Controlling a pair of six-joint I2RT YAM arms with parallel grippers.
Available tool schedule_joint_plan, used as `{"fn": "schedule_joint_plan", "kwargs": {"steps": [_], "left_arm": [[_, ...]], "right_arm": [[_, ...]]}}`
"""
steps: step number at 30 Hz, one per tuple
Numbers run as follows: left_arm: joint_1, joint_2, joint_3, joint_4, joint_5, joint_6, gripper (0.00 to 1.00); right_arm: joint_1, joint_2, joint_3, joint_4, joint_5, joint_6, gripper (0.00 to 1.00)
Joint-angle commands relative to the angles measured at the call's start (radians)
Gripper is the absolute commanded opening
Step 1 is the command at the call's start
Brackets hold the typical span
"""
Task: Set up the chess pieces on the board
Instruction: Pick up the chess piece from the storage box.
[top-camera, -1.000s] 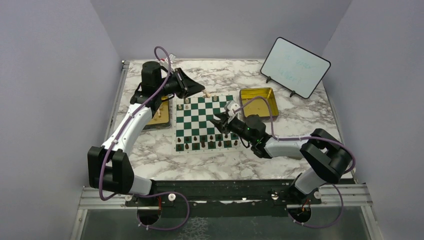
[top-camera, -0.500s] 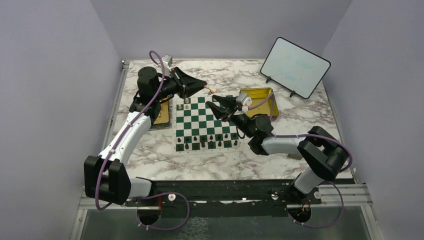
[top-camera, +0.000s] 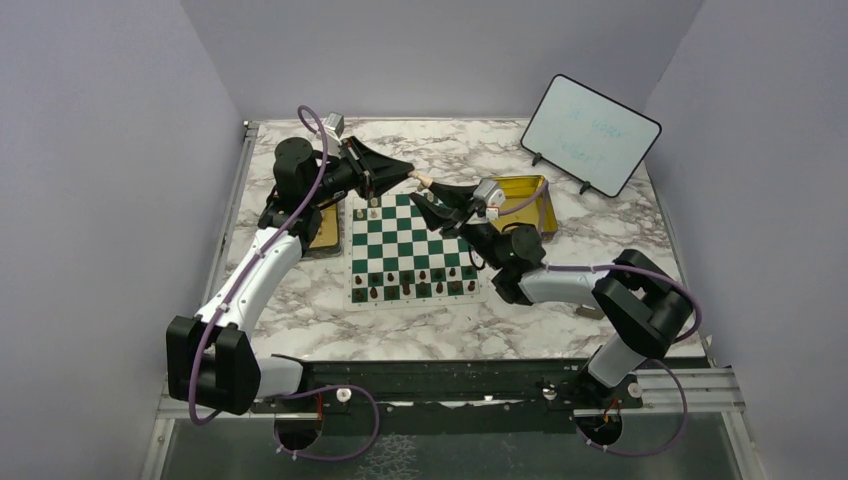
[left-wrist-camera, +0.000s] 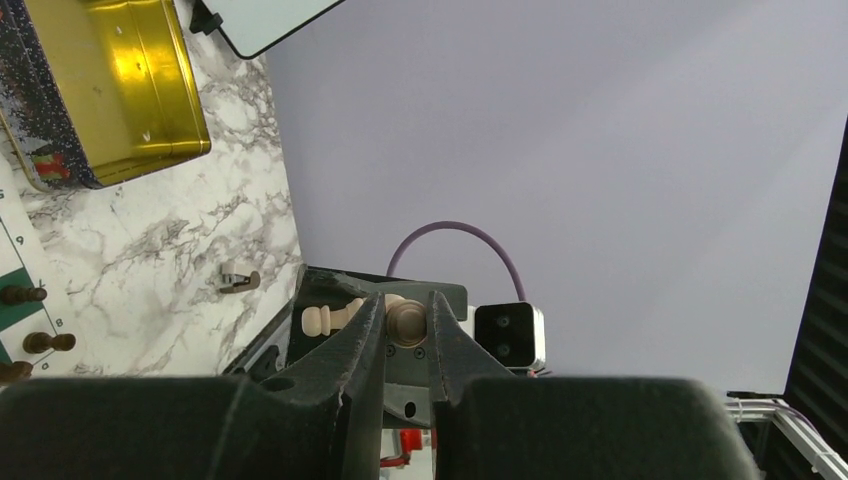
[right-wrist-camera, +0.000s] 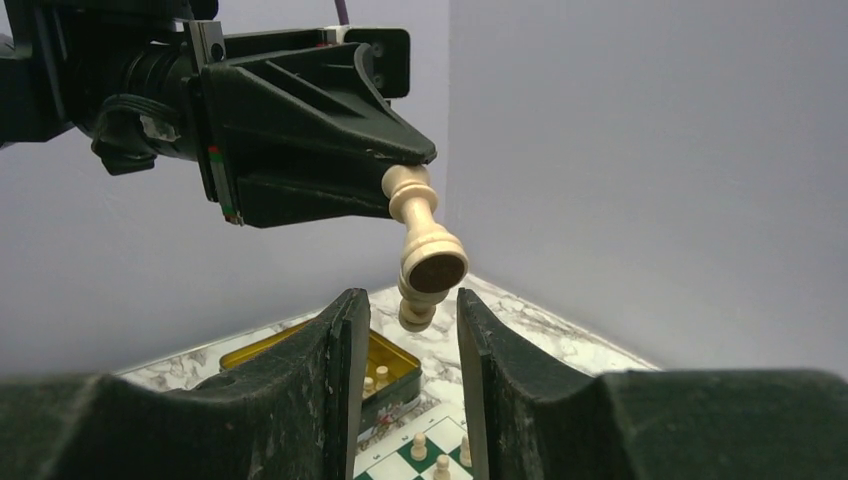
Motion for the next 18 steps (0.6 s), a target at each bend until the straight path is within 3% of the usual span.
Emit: {"fn": "schedule_joint_plan", "kwargs": {"steps": [1,5,13,18], "left_arm": [[-0.005,-0.035,-0.011,0.038,-0.017,-0.012,0.03],[-0.005,-0.036,-0.012,0.039,-0.017,-0.012,0.03],[-0.006,-0.031,0.000,0.044,-0.025,0.008,0.02],[-0.005,-0.006,0.047,0.004,-0.030,0.127,0.02]], "right_arm": [[-0.005,0.015,0.038,0.057,-0.019,-0.009,0.41],[-0.005,0.015,0.042,0.052,-0.034,-0.009,0.32],[-0.005,0.025,0.013,0.052,-0.053,0.049,0.05],[-0.005,0.003,-0.059,0.053,-0.058,0.099,0.02]]}}
